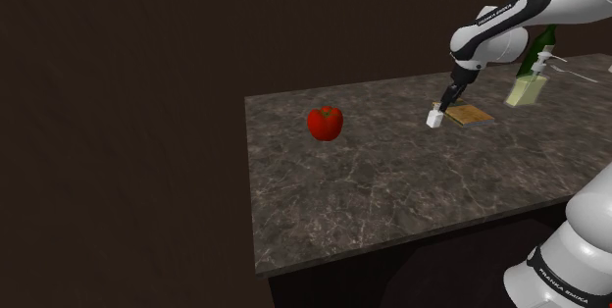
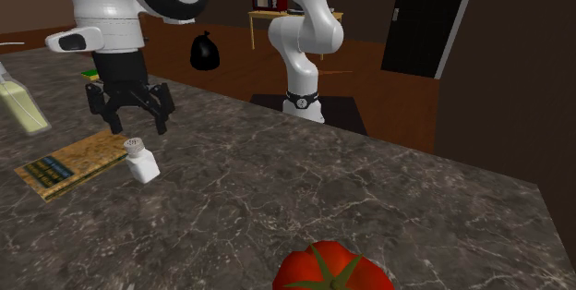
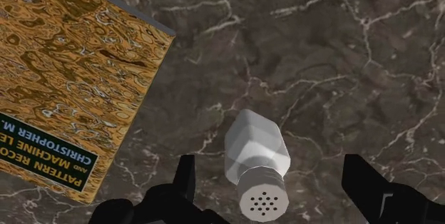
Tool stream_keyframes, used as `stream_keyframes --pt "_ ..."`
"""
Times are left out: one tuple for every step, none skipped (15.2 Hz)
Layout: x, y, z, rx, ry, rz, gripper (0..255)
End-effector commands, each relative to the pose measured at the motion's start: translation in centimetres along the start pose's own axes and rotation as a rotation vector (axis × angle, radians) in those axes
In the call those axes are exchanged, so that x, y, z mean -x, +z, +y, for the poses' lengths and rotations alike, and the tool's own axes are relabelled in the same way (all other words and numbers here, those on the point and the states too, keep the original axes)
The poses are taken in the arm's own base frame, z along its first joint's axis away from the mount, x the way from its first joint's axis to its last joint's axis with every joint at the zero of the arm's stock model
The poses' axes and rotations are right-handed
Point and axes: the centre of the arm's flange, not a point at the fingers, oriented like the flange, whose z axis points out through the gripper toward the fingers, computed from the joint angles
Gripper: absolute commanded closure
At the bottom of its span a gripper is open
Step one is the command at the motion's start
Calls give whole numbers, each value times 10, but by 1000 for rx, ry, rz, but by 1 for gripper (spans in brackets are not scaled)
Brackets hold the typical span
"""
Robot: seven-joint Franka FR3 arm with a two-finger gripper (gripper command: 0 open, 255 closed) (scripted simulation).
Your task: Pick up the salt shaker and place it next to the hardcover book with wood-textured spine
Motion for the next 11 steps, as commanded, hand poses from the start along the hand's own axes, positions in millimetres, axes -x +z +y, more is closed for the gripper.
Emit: stream_keyframes --pt "0 -20 0 0 0 0 0" --pt "0 -33 0 0 0 0 0" --pt "0 -43 0 0 0 0 0" --pt "0 -43 0 0 0 0 0" --pt "0 -43 0 0 0 0 0" --pt "0 -43 0 0 0 0 0" --pt "0 -43 0 0 0 0 0" --pt "0 -43 0 0 0 0 0" --pt "0 -43 0 0 0 0 0" --pt "0 -43 0 0 0 0 0" --pt "0 -43 0 0 0 0 0"
